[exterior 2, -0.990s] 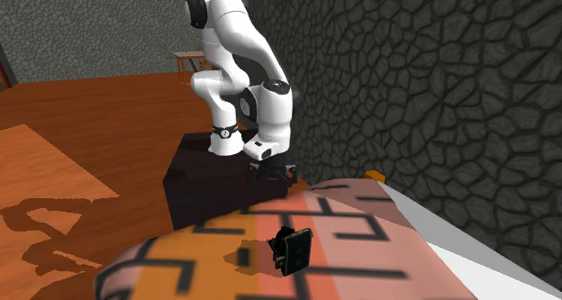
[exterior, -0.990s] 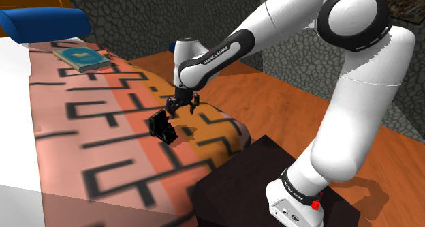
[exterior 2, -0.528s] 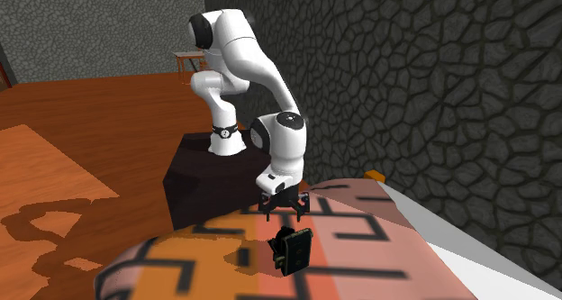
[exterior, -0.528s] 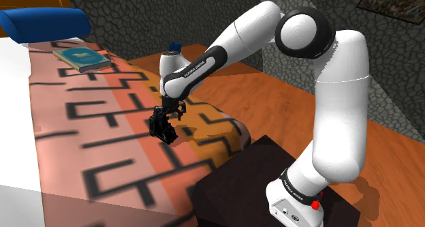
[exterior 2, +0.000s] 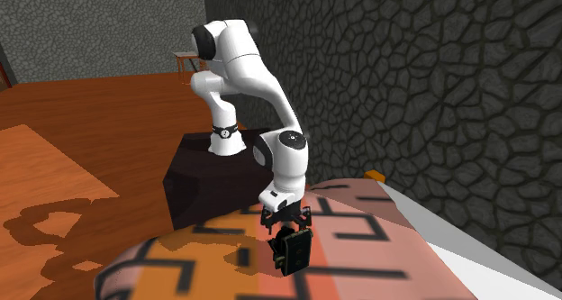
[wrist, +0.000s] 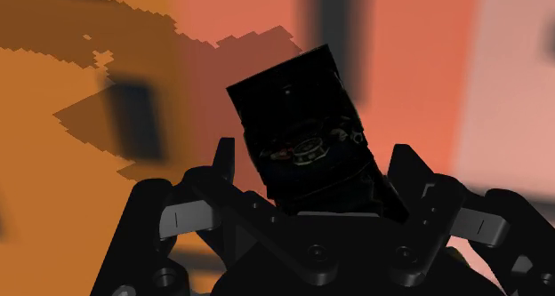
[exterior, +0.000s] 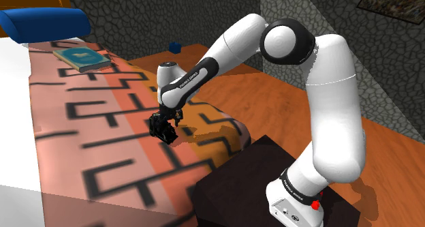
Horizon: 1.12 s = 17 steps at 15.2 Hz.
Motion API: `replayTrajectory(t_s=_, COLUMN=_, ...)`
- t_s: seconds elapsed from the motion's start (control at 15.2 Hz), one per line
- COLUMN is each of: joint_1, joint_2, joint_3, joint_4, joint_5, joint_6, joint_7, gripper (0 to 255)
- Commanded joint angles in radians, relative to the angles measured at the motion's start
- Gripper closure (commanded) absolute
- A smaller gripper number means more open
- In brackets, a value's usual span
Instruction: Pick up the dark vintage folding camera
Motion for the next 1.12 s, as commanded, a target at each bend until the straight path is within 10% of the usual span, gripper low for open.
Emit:
replayTrajectory(t_s=0.0, joint_1=0.002, joint_2=0.010, joint_3=-0.002, joint_4=0.004, joint_5=-0.002, joint_6=0.006, joint_7=0.001, gripper=0)
replayTrajectory(t_s=0.07, joint_1=0.001, joint_2=0.009, joint_3=-0.002, joint_4=0.006, joint_5=-0.002, joint_6=0.004, joint_7=0.000, gripper=255)
replayTrajectory(t_s=1.06, joint_1=-0.010, joint_2=-0.059, joint_3=0.013, joint_4=-0.016, joint_5=0.013, joint_6=-0.042, joint_7=-0.008, gripper=255)
